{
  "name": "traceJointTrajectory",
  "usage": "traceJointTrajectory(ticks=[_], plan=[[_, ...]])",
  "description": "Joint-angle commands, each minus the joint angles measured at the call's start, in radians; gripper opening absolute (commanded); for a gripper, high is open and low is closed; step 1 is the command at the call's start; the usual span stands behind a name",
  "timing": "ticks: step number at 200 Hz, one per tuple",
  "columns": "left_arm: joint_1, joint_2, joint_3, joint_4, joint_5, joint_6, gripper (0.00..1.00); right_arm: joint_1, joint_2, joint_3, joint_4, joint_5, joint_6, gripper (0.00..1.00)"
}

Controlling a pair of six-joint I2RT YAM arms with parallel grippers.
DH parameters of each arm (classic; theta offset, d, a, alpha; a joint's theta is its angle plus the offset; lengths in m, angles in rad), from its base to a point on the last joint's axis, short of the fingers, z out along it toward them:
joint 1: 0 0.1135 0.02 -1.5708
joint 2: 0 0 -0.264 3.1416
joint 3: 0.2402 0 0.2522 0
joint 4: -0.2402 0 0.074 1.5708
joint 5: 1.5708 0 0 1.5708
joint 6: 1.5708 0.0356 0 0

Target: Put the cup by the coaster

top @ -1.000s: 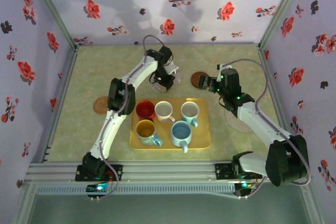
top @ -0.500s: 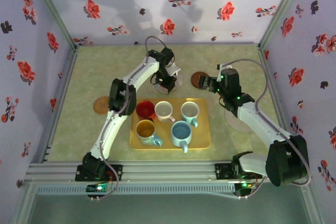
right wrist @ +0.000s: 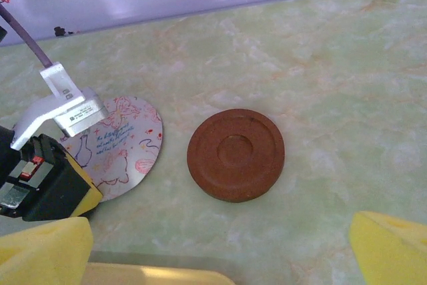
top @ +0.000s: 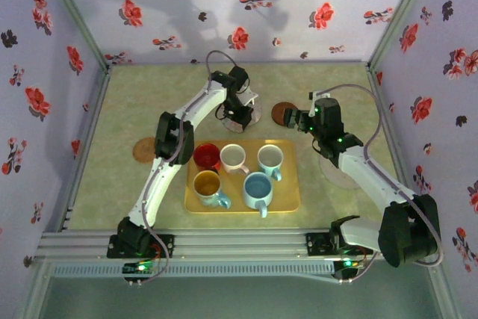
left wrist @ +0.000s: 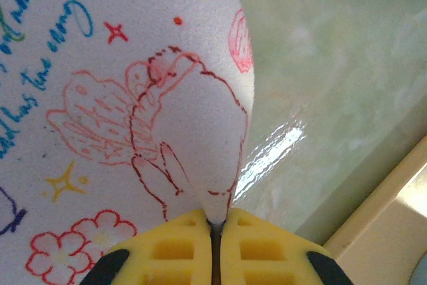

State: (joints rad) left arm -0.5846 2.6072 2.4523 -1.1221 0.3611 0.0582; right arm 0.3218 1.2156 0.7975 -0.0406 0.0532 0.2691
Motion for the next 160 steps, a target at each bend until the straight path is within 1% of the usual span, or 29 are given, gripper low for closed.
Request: traceJointTrajectory(ticks=[1,51,91,107,140,160], plan=[[-0.009,0.006,0.028,0.018,0.057,-0.018,0.0,0.007,-0.02,-0.013,-0.013,0.021,-0.021,1.0],[0.0,-0.011,0.006,0.029,0.072,-0.041,0.0,0.007,-0.015,-0.014,-0.006,0.015,-0.016,1.0],[0.023,-0.063,-0.072,0.127,0.108,-0.082,0.0,0.008,-0.011,-0.019,-0.005,0.013,-0.012,1.0],[0.025,-0.06,-0.079,0.131,0.11,-0.083,0.0,0.007,-0.013,-0.022,-0.005,0.01,-0.01,1.0],[0.025,-0.033,-0.082,0.101,0.111,-0.08,0.03,0.007,-0.012,-0.023,-0.008,0.011,-0.013,1.0],[0.025,-0.026,-0.091,0.088,0.109,-0.073,0.08,0.006,-0.012,-0.022,-0.008,0.011,-0.014,1.0]])
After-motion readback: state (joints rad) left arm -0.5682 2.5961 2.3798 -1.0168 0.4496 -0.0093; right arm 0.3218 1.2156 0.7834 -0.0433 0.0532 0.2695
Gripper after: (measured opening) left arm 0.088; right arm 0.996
